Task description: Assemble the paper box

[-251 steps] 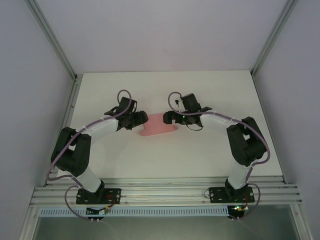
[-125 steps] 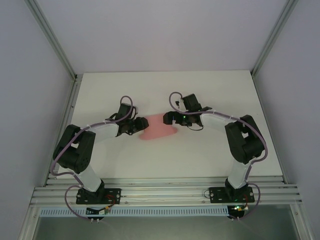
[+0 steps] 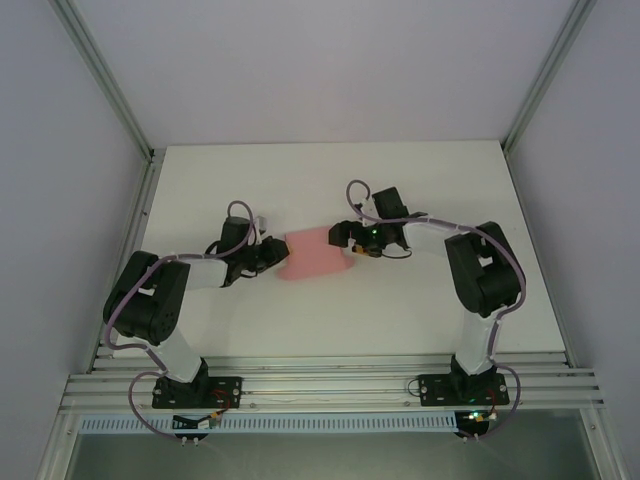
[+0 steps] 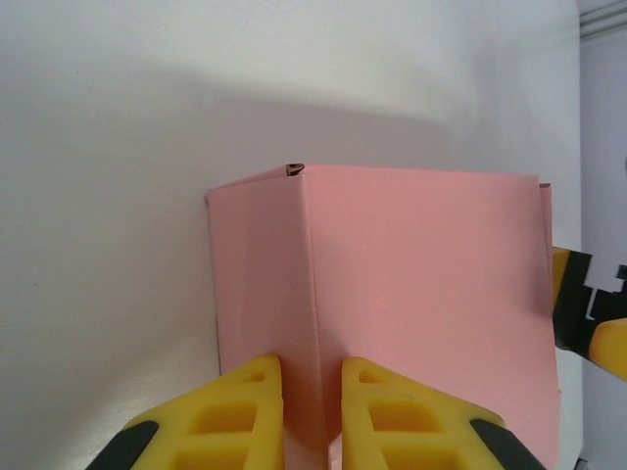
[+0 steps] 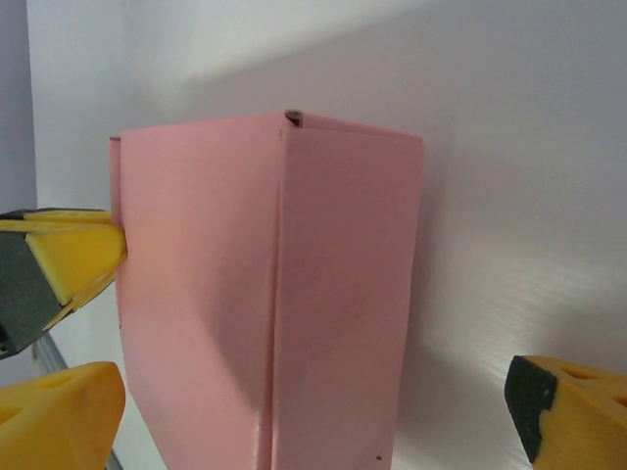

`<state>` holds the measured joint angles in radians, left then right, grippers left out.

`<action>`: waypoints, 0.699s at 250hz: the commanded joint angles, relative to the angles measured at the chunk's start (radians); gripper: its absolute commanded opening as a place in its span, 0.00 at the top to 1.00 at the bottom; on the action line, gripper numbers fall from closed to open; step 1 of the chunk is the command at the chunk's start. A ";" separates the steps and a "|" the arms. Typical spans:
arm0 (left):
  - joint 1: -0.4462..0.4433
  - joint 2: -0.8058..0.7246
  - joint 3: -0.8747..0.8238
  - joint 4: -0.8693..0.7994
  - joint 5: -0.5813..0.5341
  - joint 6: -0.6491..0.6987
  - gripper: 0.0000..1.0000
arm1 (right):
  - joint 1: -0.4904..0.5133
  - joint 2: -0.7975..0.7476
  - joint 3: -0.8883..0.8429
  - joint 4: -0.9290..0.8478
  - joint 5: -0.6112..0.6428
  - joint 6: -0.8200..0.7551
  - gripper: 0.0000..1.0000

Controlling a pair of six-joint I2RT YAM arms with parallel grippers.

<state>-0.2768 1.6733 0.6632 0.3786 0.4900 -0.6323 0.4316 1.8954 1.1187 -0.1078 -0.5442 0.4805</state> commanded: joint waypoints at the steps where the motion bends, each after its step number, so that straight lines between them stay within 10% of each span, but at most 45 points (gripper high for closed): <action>1: 0.015 0.006 -0.037 -0.069 0.001 -0.012 0.84 | -0.002 0.026 0.035 -0.003 -0.112 0.025 0.00; 122: 0.019 0.080 -0.052 0.104 0.060 -0.109 0.86 | 0.010 0.052 -0.049 0.446 -0.391 0.306 0.09; 175: 0.019 0.025 -0.044 0.022 0.017 -0.062 0.86 | 0.010 0.036 -0.012 0.259 -0.309 0.212 0.26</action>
<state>-0.2592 1.7191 0.6437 0.5148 0.5392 -0.7250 0.4320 1.9385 1.0790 0.2138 -0.8490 0.7292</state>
